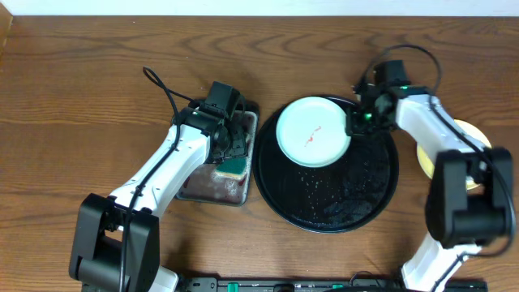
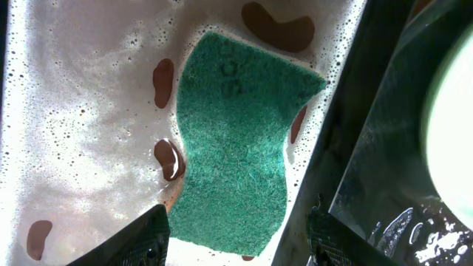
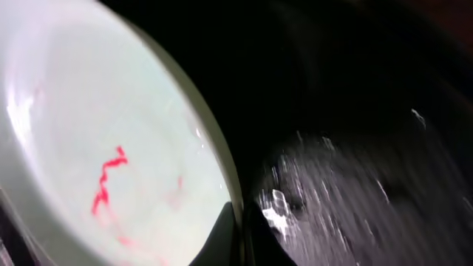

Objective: Clean dirty plates on tray and stack at the side

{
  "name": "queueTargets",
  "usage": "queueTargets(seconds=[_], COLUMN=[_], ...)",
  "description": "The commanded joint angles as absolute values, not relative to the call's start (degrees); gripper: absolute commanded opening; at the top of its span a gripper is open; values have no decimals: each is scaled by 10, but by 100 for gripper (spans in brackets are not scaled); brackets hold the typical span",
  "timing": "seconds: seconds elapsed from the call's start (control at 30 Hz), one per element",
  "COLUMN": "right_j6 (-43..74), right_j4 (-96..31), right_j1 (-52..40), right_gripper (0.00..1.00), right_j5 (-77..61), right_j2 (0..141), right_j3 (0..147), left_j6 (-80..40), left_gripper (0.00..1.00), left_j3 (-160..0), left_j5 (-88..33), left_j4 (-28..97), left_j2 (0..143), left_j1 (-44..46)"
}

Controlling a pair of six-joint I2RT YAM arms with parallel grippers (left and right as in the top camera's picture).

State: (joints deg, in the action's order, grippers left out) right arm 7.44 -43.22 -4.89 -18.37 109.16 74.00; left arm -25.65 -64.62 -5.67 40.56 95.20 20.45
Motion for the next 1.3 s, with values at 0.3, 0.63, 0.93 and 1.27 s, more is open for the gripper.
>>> queueTargets(seconds=[0.3,0.63,0.93,1.27], right_j6=[62,62,62,62], right_j4=[-483,-448,-446,-446], right_j1=[-70,-71,-71,-71], right_gripper=[1,1,1,1], right_j5=[-189,-186,-184,-184], right_j2=[1043,1043,1043,1043], right_j3=[676,647,647,646], left_j6=[-253,-216,-178,-184], left_gripper=[61,60,55,50], left_j3=[-629,-540,-535,-535], left_j5=[-13,-7,-36,-39], left_j4=[406,281,244,228], left_j2=[955,955,955,955], left_j1=[203,203,203,211])
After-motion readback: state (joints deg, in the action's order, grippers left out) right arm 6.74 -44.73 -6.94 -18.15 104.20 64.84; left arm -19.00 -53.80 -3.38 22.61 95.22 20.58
